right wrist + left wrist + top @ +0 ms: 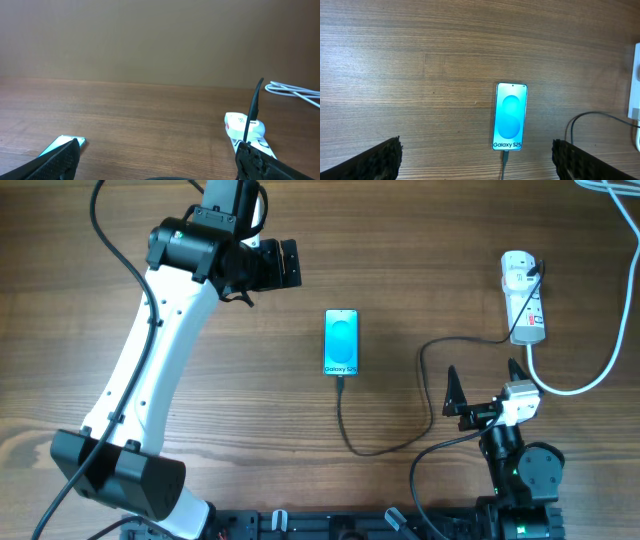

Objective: Plug charger to phone and switch on socket

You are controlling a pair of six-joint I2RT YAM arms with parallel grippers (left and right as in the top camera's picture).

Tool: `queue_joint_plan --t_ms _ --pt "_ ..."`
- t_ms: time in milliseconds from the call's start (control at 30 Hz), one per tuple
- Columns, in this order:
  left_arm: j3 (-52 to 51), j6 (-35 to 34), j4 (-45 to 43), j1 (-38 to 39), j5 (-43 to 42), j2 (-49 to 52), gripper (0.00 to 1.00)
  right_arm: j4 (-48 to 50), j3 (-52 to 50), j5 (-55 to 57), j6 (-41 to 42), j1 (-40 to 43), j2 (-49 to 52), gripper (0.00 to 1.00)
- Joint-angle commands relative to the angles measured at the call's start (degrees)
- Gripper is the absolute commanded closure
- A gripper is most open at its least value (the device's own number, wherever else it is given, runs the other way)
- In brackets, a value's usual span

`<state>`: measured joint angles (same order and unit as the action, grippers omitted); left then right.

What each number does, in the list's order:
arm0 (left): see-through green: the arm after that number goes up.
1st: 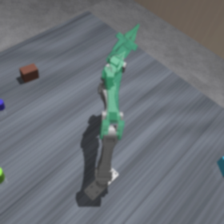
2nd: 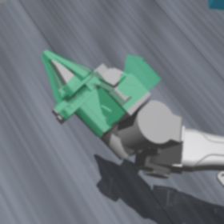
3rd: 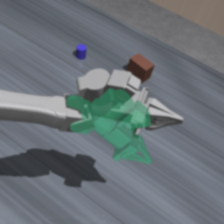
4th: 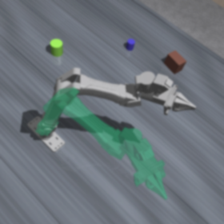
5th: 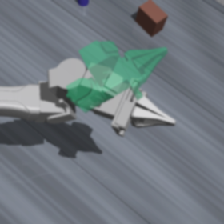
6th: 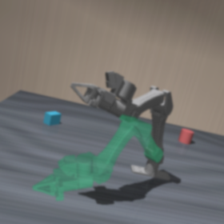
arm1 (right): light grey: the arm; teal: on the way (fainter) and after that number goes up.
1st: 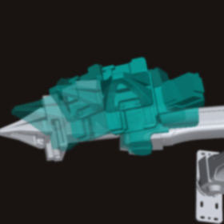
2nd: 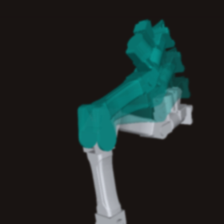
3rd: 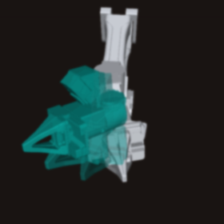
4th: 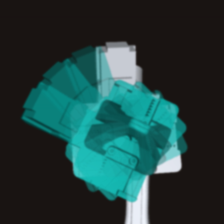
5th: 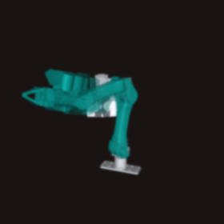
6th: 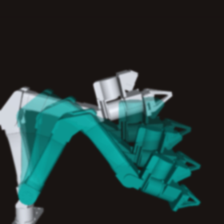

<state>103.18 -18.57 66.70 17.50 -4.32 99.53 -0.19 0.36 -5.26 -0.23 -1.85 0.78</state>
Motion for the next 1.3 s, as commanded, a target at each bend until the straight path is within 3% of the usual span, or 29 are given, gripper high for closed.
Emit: queue_joint_plan --t_ms 0,267,500,800,933,1000,1067,1200,1267 --pt "0.0 0.1 0.0 -0.4 0.3 0.6 0.00 0.3 -0.1 0.8 0.6 -0.3 -0.6 0.00" --pt "0.0 0.3 0.7 -0.4 1.7 -5.5 0.00 0.3 -0.1 0.8 0.6 -0.3 -0.6 0.00" --pt "-0.6 -0.3 7.4 -0.3 1.1 -10.5 0.00 0.3 -0.1 0.8 0.6 -0.3 -0.6 0.00" --pt "-20.8 -0.3 2.6 0.0 1.0 -19.0 0.00 0.3 -0.1 0.8 0.6 -0.3 -0.6 0.00" --pt "-21.7 0.4 3.0 0.0 2.7 -23.5 0.00 0.3 -0.1 0.8 0.6 -0.3 -0.6 0.00" --pt "-23.2 4.5 2.9 0.0 2.3 -25.5 0.00 0.3 -0.1 0.8 0.6 -0.3 -0.6 0.00" --pt "-29.8 7.5 -0.6 -0.1 2.2 -29.3 0.00 0.3 -0.1 0.8 0.6 -0.3 -0.6 0.00" --pt "-48.9 7.7 -20.1 -2.4 -1.9 -39.6 0.00 0.3 -0.1 0.8 0.6 -0.3 -0.6 0.00" --pt "-54.5 7.7 -20.6 -4.9 -4.0 -43.9 0.00 0.3 -0.1 0.8 0.6 -0.3 -0.6 0.00"
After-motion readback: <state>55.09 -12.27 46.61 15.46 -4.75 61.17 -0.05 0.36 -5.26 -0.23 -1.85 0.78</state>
